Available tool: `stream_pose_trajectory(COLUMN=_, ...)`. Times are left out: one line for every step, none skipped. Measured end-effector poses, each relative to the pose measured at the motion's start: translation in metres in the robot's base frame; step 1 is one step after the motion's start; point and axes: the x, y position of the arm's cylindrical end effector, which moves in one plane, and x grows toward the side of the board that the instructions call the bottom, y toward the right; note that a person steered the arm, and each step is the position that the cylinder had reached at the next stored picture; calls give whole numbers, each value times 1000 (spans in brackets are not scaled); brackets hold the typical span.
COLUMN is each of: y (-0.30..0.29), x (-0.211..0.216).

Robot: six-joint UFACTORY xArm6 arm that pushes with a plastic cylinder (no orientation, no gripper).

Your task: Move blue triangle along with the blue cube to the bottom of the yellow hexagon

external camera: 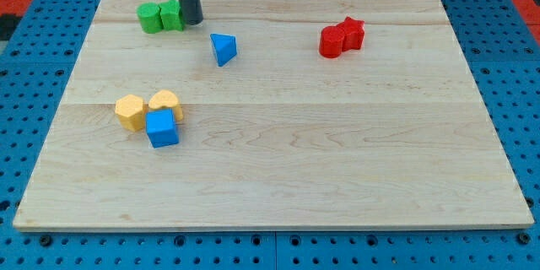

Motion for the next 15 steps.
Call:
stream_pose_trajectory(y=23, x=24)
stream_pose_trajectory(y=23, x=57)
stream_pose_trajectory(y=30, x=79)
stream_pose_trajectory(y=53, x=79)
stream_pose_trajectory(y=77, x=88)
stream_pose_trajectory(y=118, x=102)
stream_pose_trajectory(y=112, x=127)
stream_pose_trajectory(y=93, x=107)
stream_pose_trajectory(y=65, x=90)
stream_pose_trajectory(y=49, x=89)
stream_pose_trajectory(y=13, x=82)
stream_pose_trajectory(y=-15, x=78)
stream_pose_trajectory(y=-5, x=92)
stream_pose_trajectory(y=13, x=117)
stream_pose_trajectory(y=14, x=149)
